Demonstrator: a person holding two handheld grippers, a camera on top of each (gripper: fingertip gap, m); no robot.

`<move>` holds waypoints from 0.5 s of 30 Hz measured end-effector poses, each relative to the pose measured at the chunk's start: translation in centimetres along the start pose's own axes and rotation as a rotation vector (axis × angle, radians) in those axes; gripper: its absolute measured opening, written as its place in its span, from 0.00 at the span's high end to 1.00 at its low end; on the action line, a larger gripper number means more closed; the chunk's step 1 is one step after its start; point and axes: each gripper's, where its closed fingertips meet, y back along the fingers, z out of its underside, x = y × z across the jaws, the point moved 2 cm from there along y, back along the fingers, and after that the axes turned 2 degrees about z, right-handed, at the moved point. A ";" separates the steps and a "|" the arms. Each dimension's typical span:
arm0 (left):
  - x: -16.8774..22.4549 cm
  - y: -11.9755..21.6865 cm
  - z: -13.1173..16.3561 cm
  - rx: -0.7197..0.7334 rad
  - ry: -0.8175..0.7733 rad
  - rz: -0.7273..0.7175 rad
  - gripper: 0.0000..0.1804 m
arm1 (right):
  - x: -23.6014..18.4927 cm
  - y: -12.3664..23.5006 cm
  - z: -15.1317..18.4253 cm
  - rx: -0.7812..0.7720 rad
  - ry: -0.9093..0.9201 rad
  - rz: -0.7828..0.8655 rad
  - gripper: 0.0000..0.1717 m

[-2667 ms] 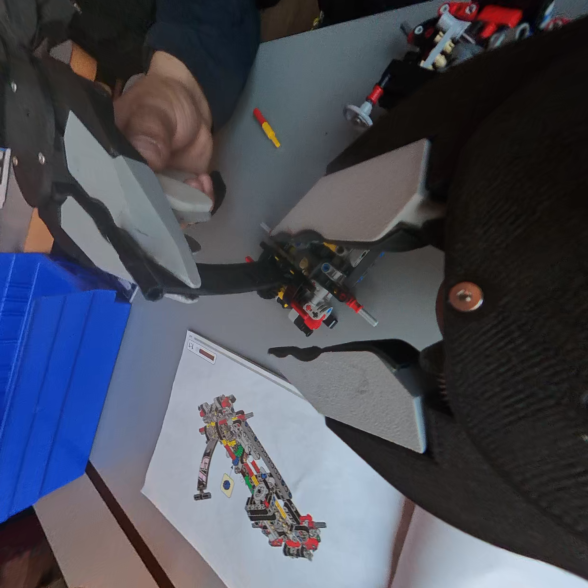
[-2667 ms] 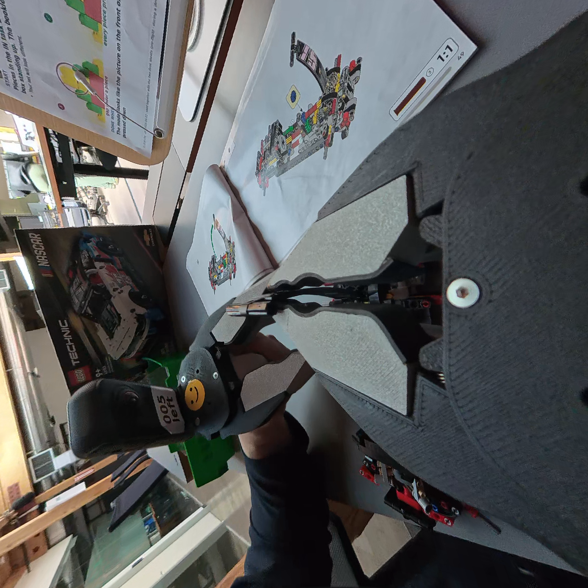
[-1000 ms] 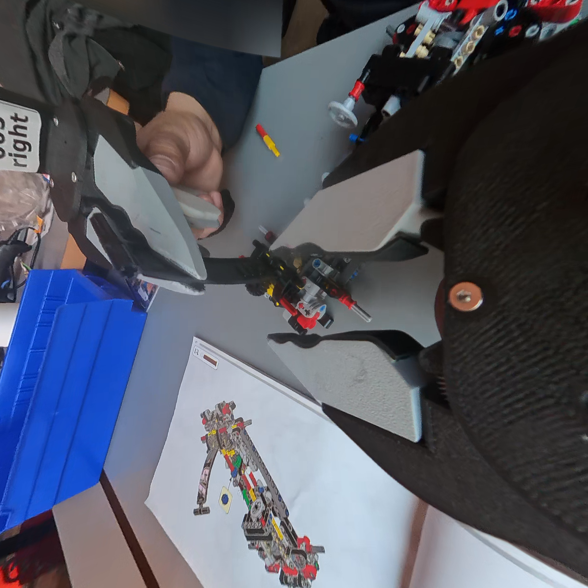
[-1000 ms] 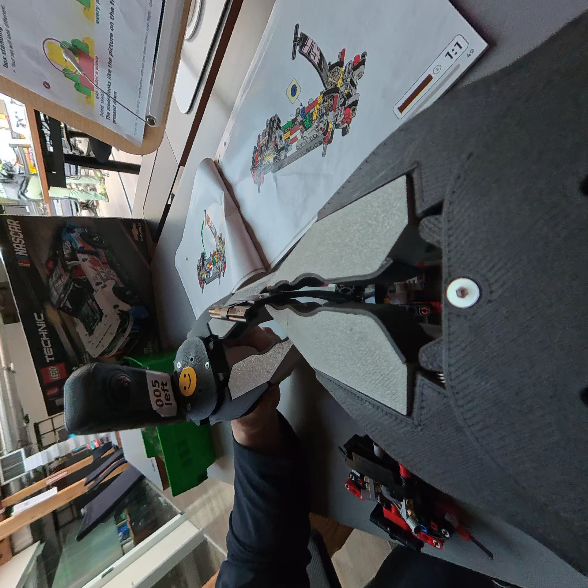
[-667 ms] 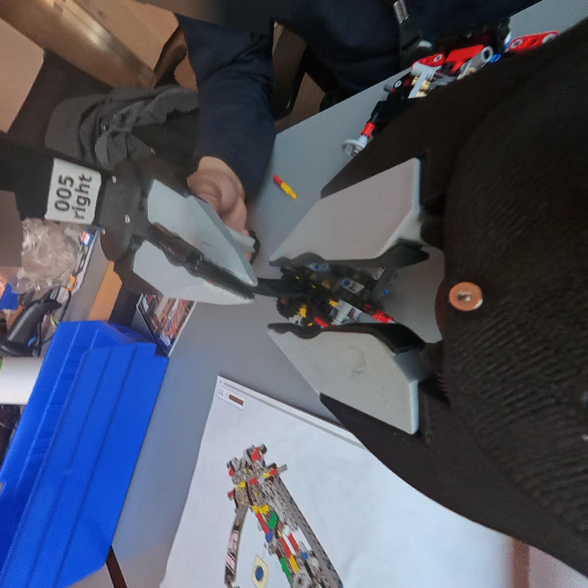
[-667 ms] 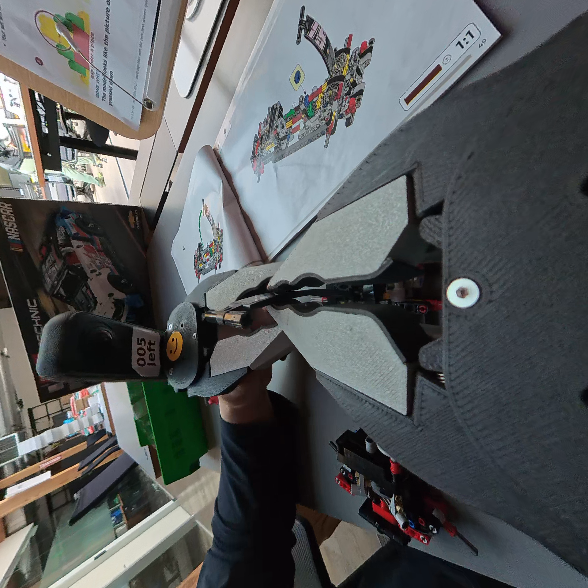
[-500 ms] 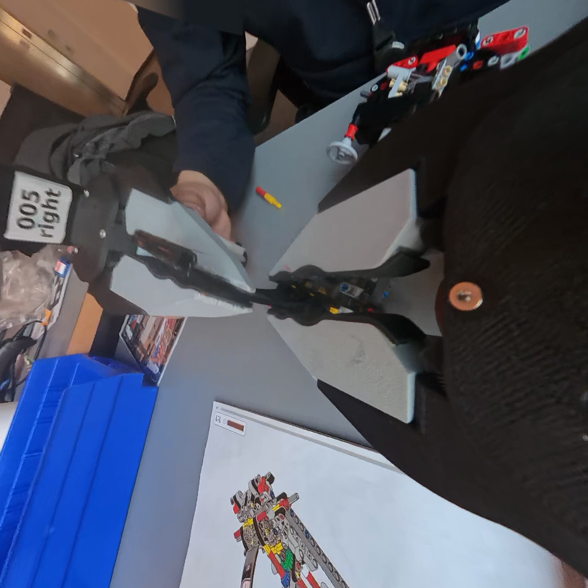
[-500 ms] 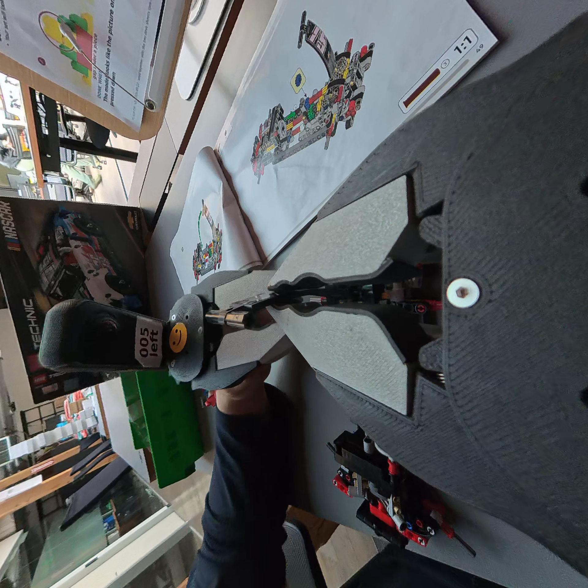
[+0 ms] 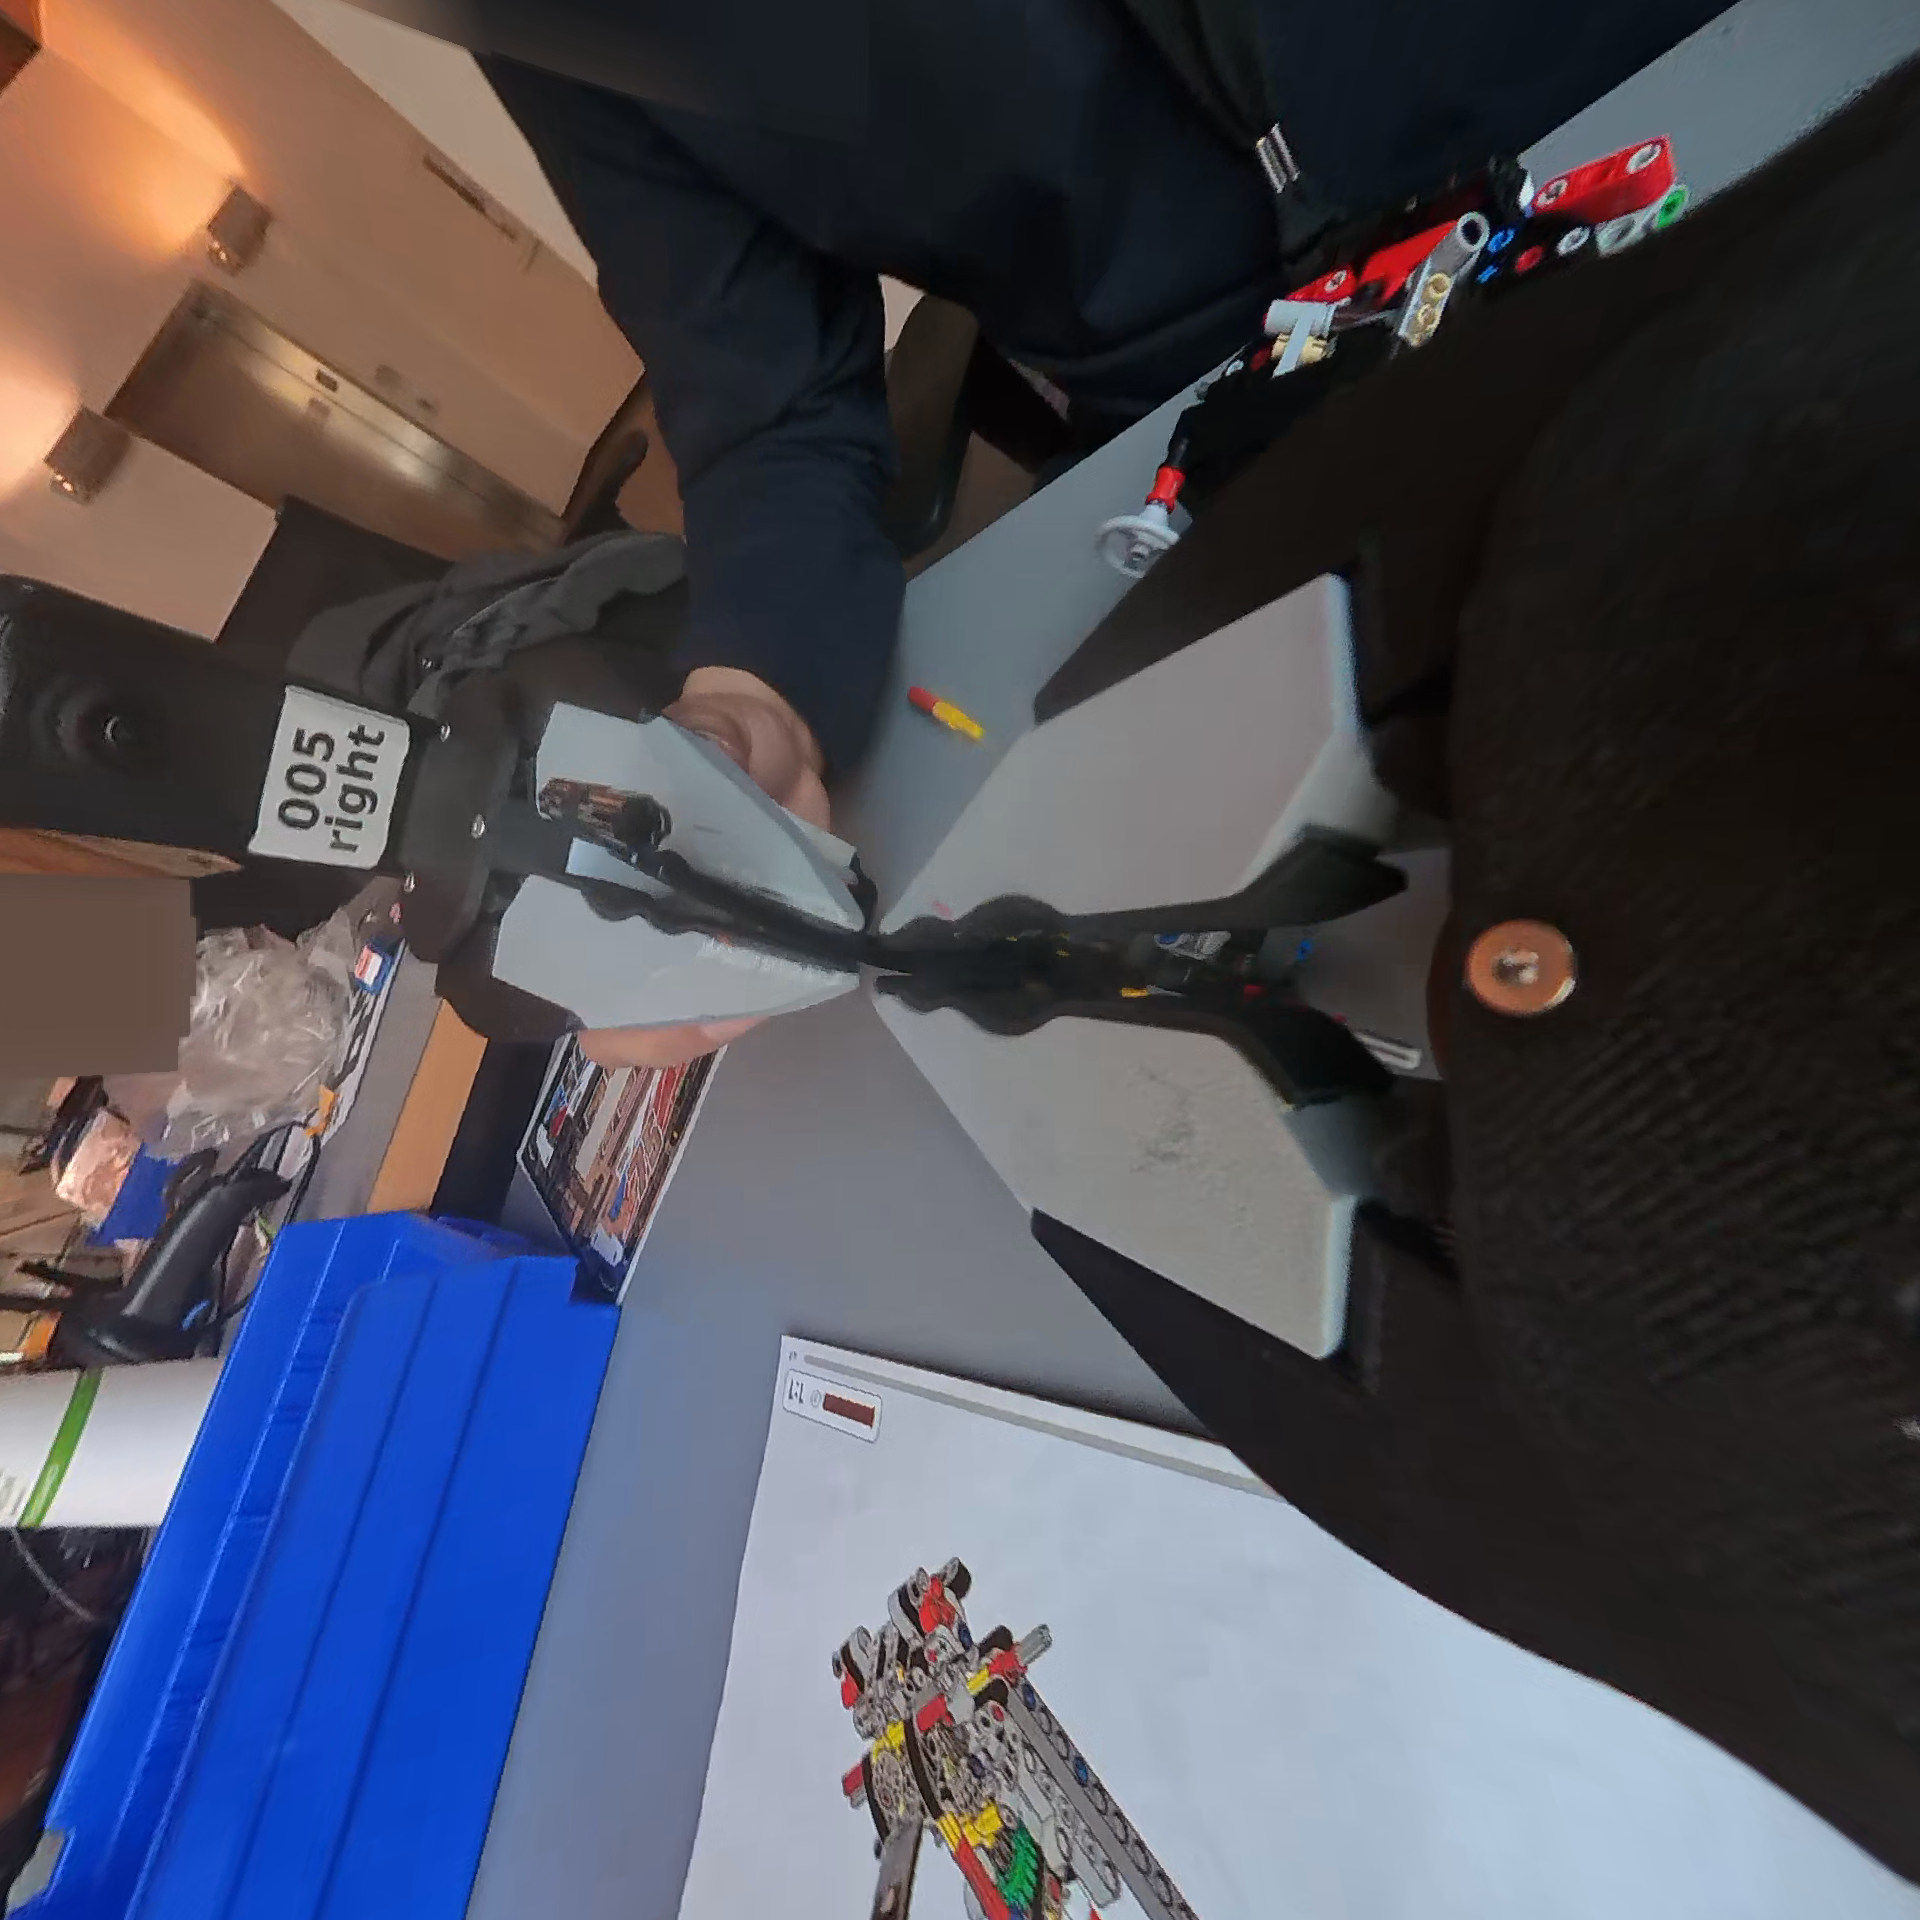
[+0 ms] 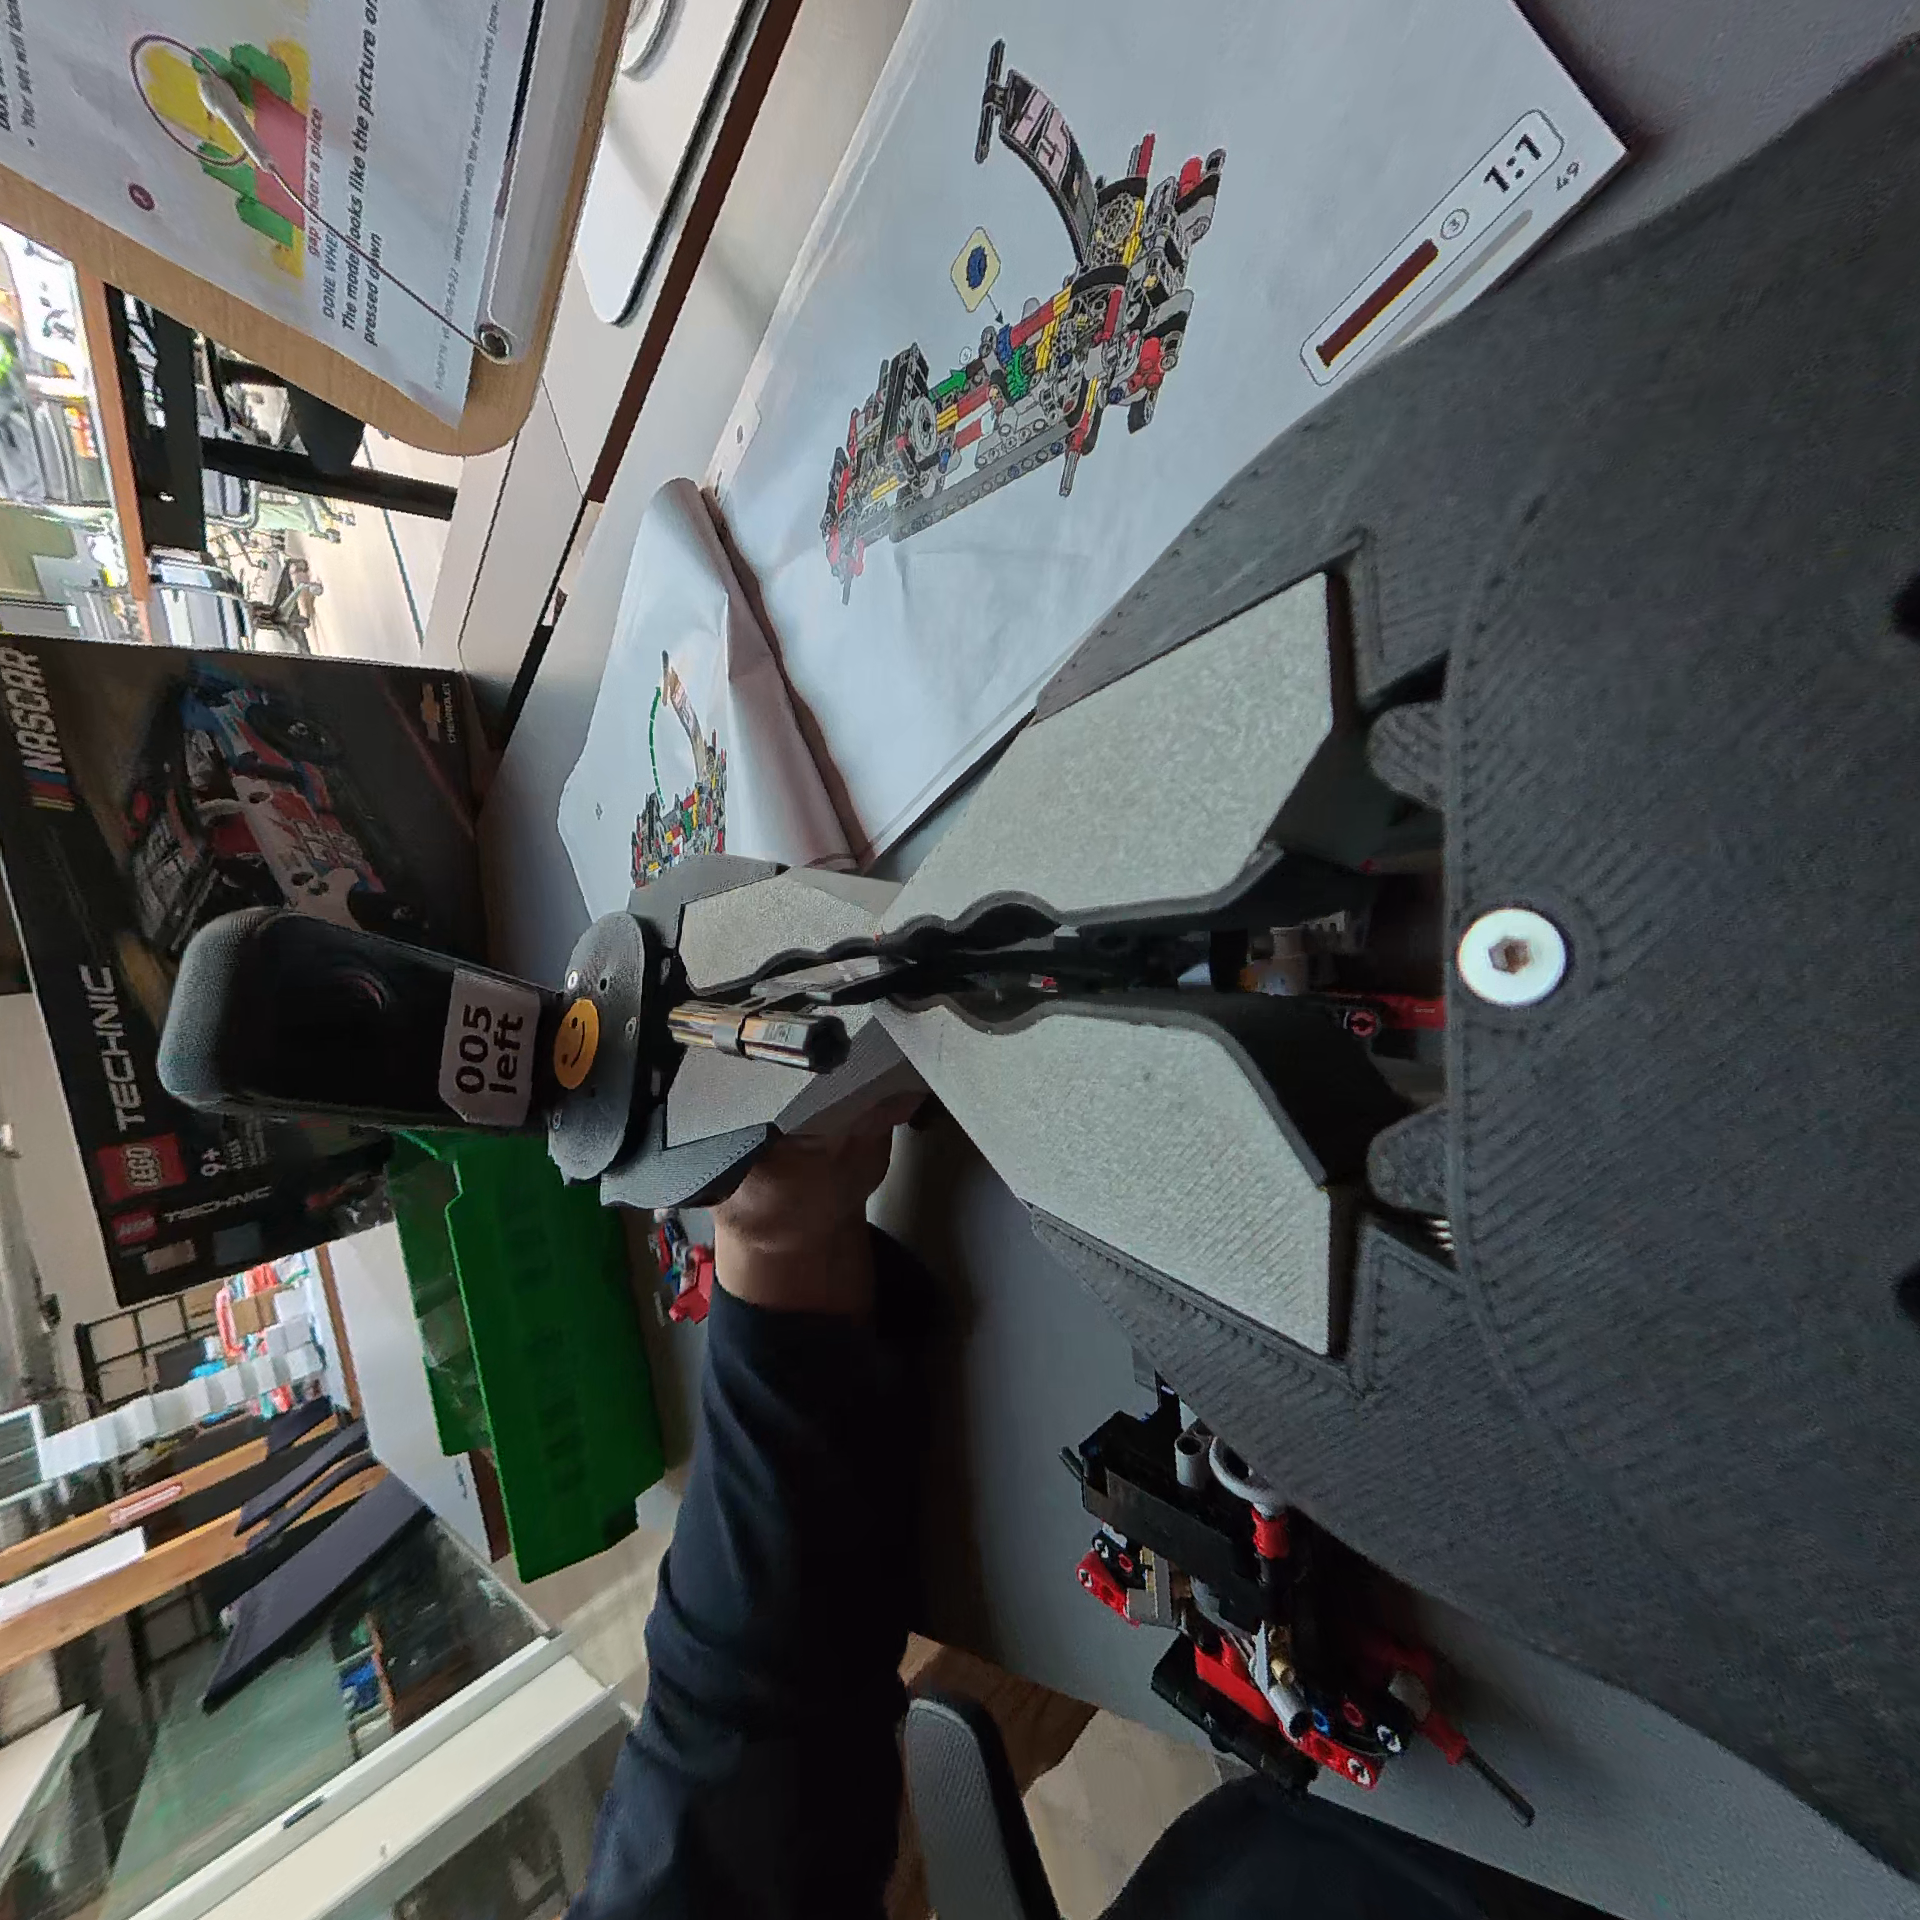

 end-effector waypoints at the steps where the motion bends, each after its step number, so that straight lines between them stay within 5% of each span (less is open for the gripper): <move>1: 0.1 -0.1 0.0 -0.007 0.004 0.017 0.99 | 0.0 0.0 0.0 0.001 -0.002 -0.006 0.99; 9: -0.1 -0.3 0.2 -0.020 0.007 0.002 1.00 | -0.1 0.5 0.3 -0.023 0.044 -0.003 0.90; 15: -0.2 -0.3 0.2 -0.019 -0.004 -0.012 1.00 | -2.0 5.2 1.7 -0.145 -0.018 0.063 0.84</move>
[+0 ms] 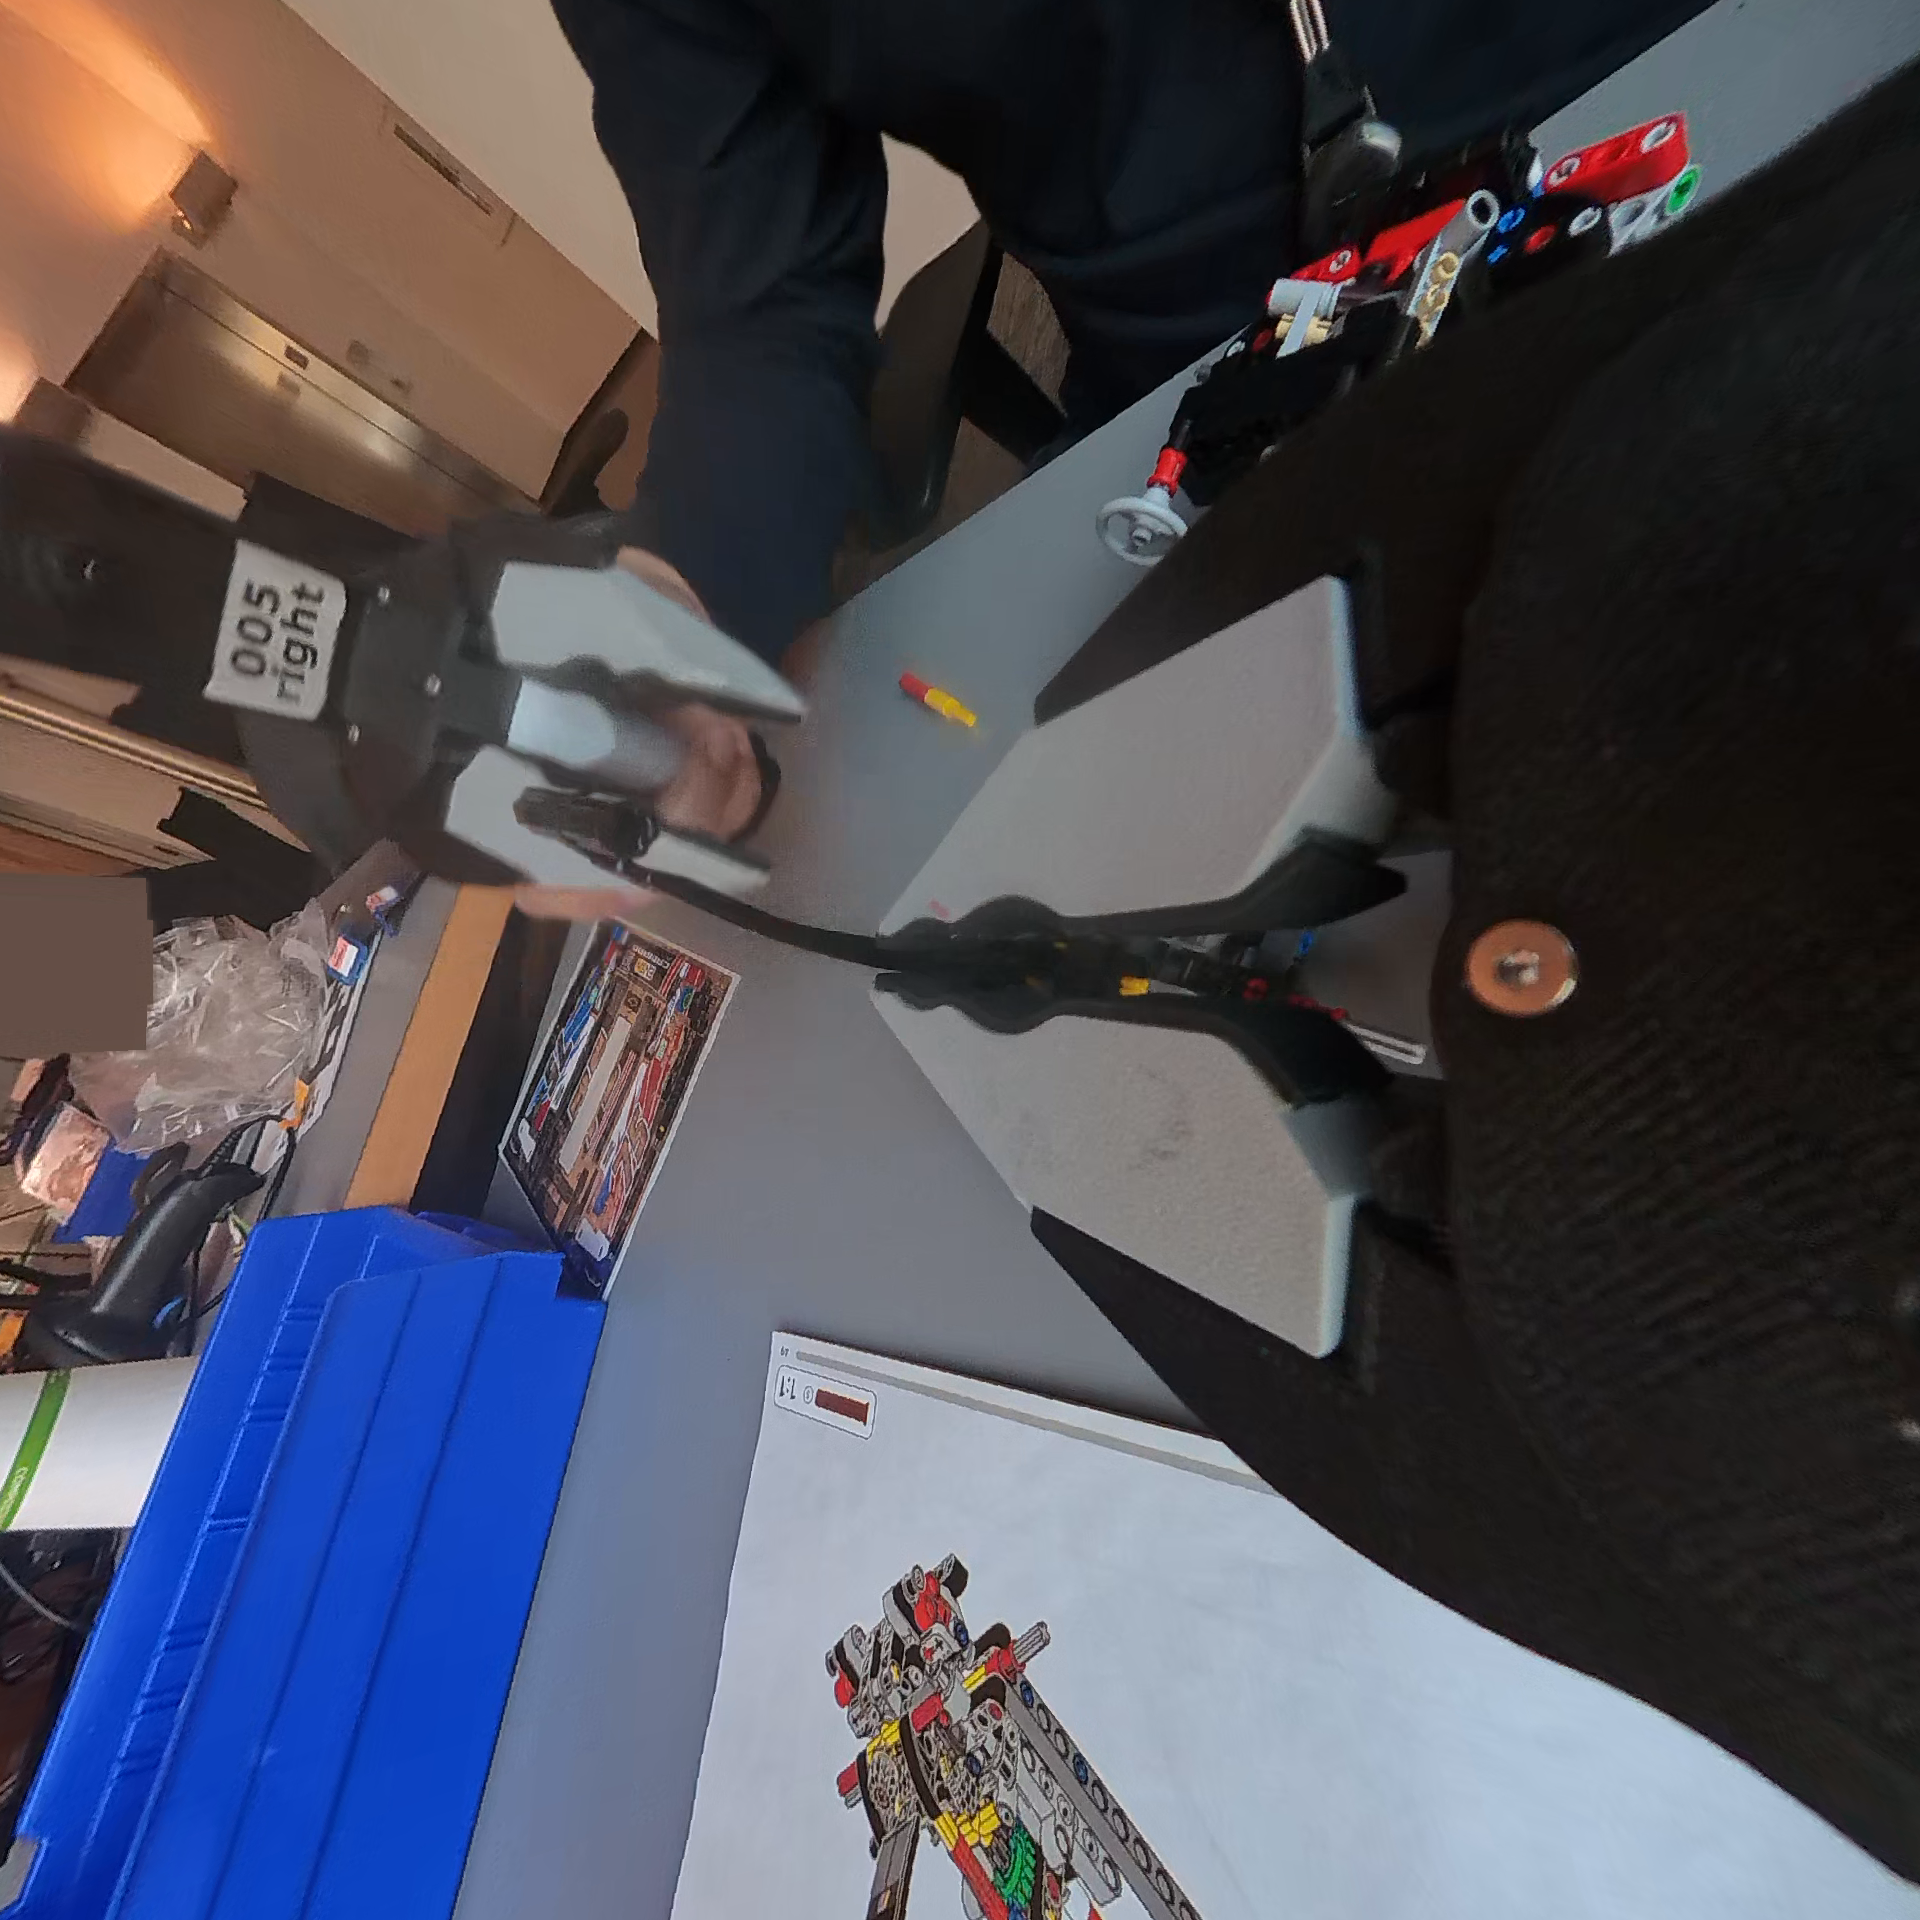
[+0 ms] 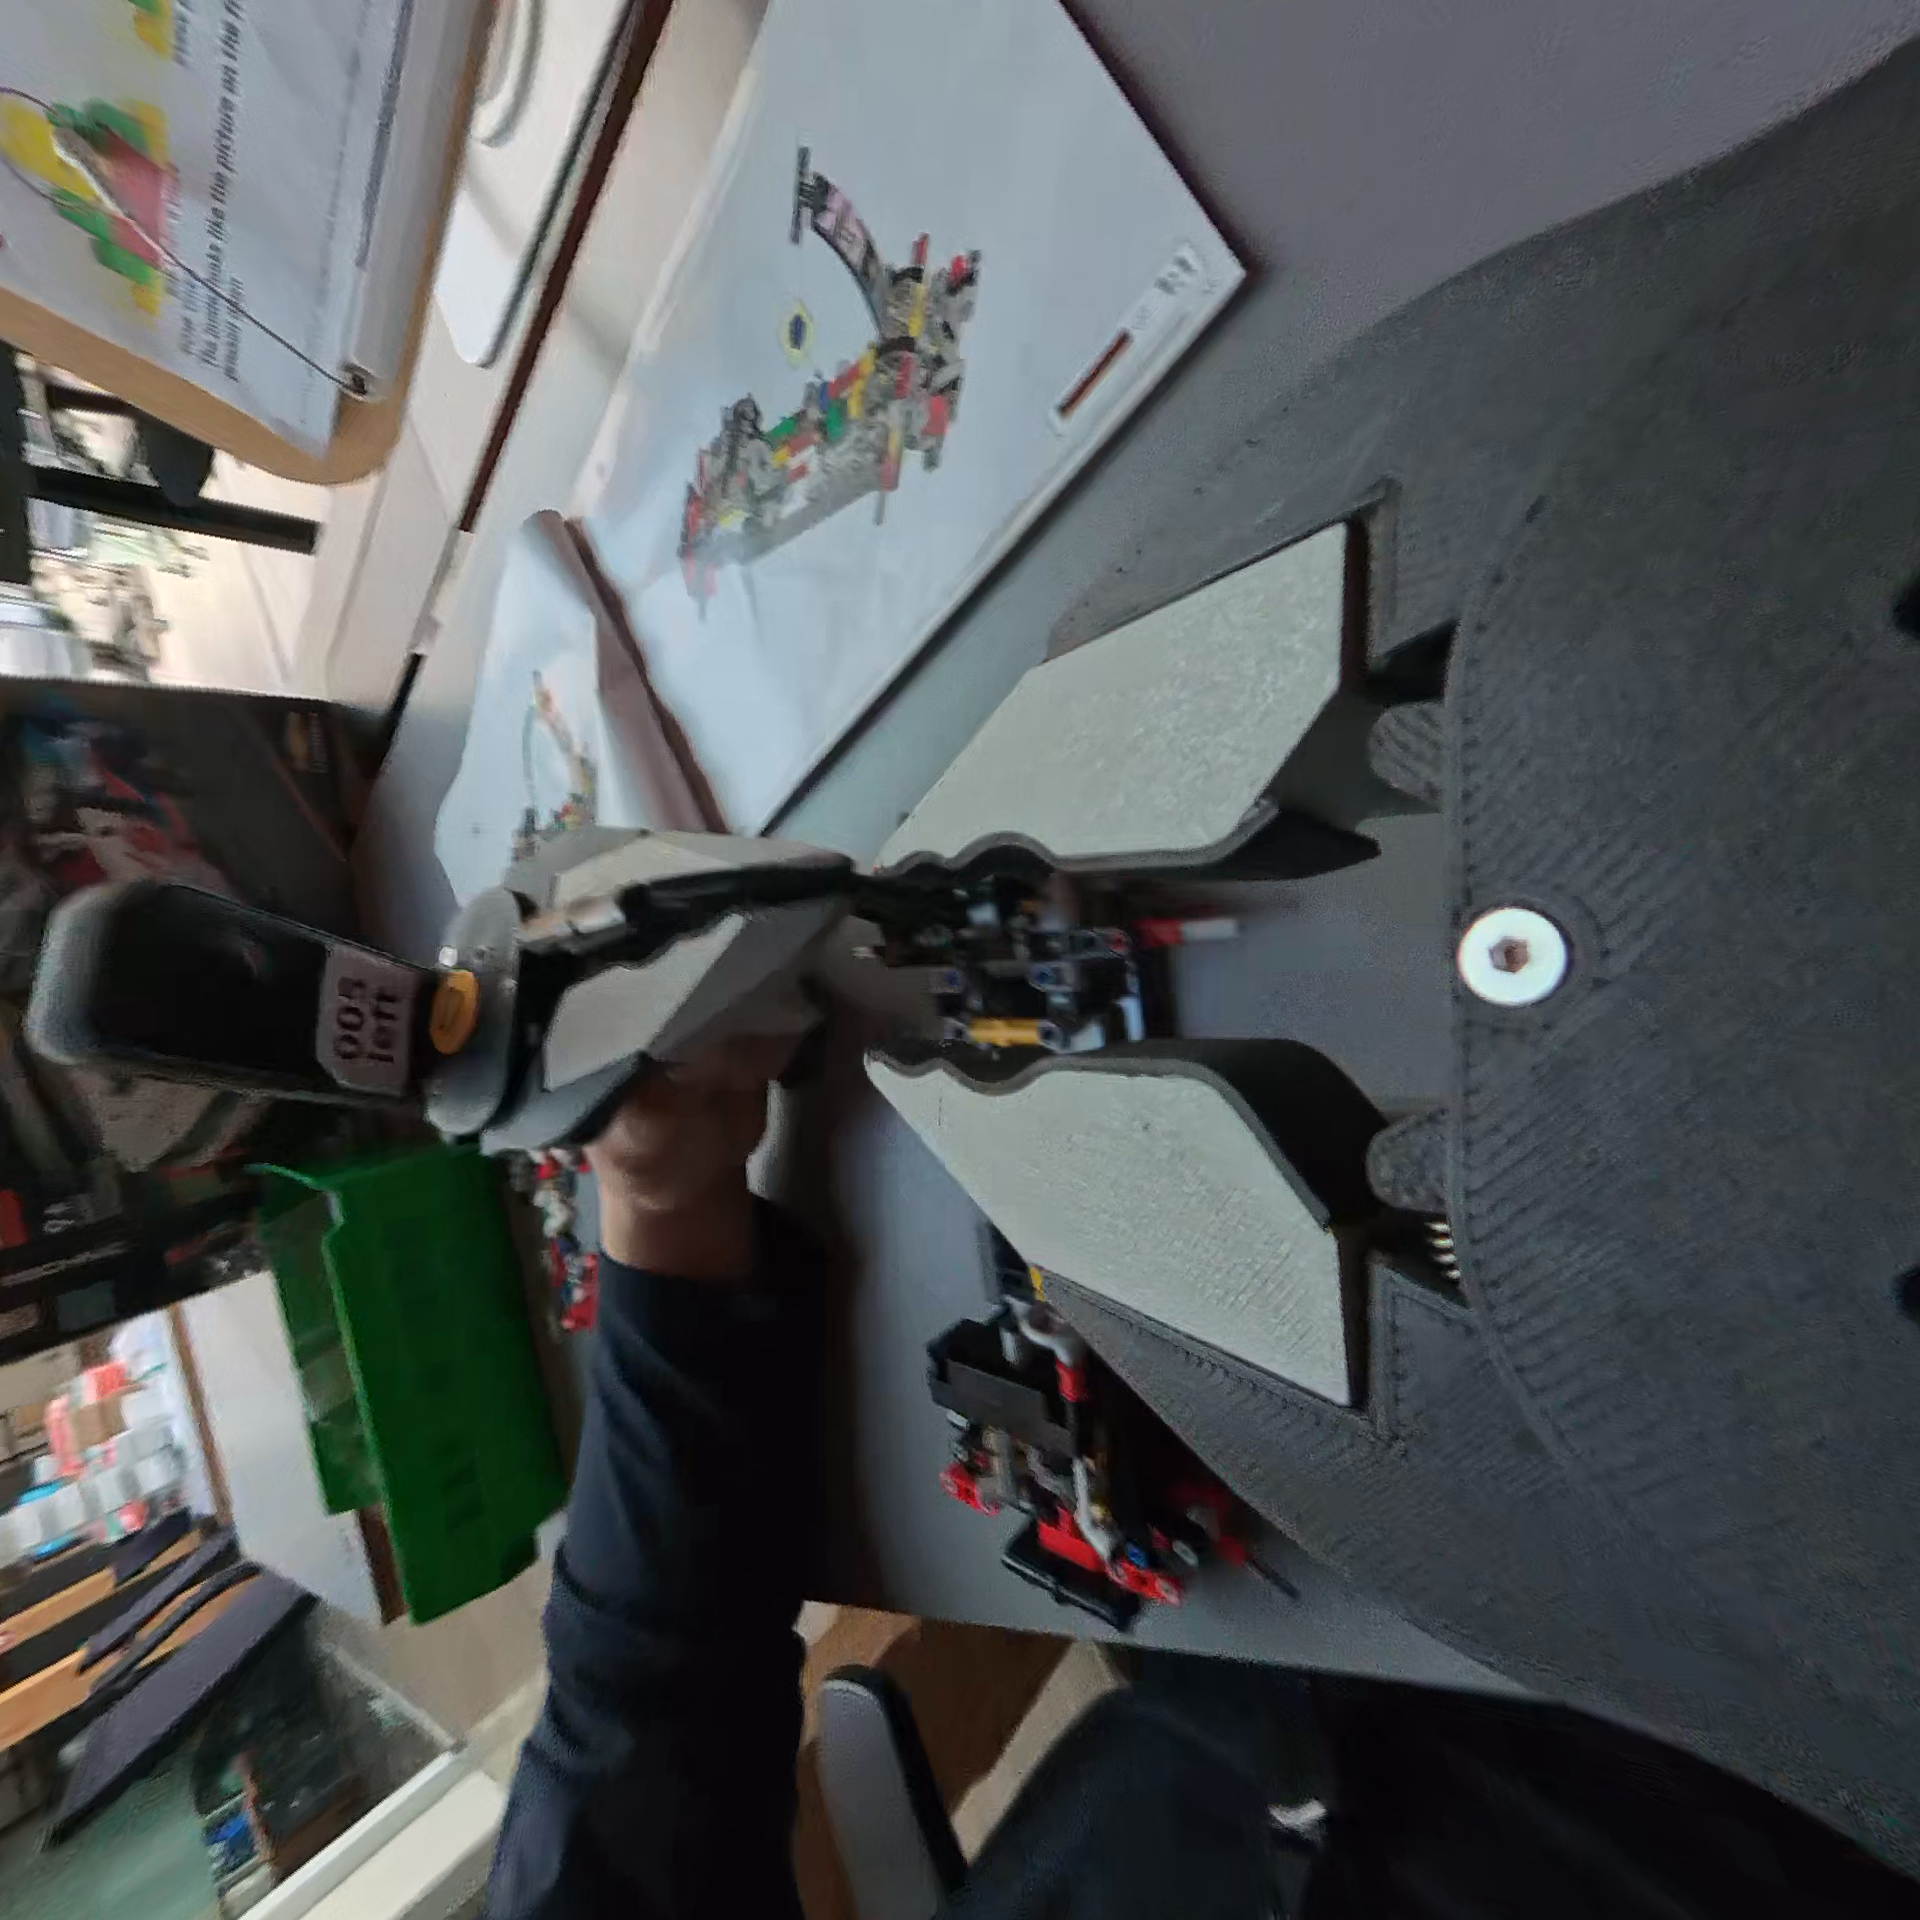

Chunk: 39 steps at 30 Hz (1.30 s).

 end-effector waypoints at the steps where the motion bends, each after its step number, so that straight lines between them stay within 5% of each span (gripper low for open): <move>1: 0.0 0.0 0.0 0.001 0.002 -0.001 1.00 | -0.9 1.1 1.3 -0.075 -0.008 0.005 0.83; 7: -0.2 0.0 -0.1 0.011 0.013 -0.024 1.00 | -5.3 6.6 9.2 -0.394 0.013 0.225 0.85; 12: -0.2 0.0 0.0 0.017 0.014 -0.051 1.00 | -6.0 6.6 12.7 -0.512 0.023 0.338 0.86; 14: -0.1 0.0 0.0 0.019 0.011 -0.071 1.00 | -5.9 6.4 12.8 -0.506 0.053 0.370 0.98; 19: -0.2 0.4 0.0 0.033 0.033 -0.152 1.00 | -5.3 5.4 11.8 -0.466 0.017 0.403 0.98; 24: -0.1 1.4 0.3 0.061 0.039 -0.274 1.00 | -6.1 1.5 6.5 -0.270 -0.053 0.326 0.98; 30: 0.1 3.2 0.7 0.044 0.019 -0.334 1.00 | -11.7 -2.1 3.4 -0.131 -0.099 0.128 0.98; 34: 0.0 3.8 0.8 0.005 -0.008 -0.326 1.00 | -16.1 -3.7 3.3 -0.100 -0.134 0.034 0.98; 39: 0.1 4.4 0.9 -0.021 -0.006 -0.339 1.00 | -13.9 -3.8 5.4 -0.154 -0.133 0.177 0.98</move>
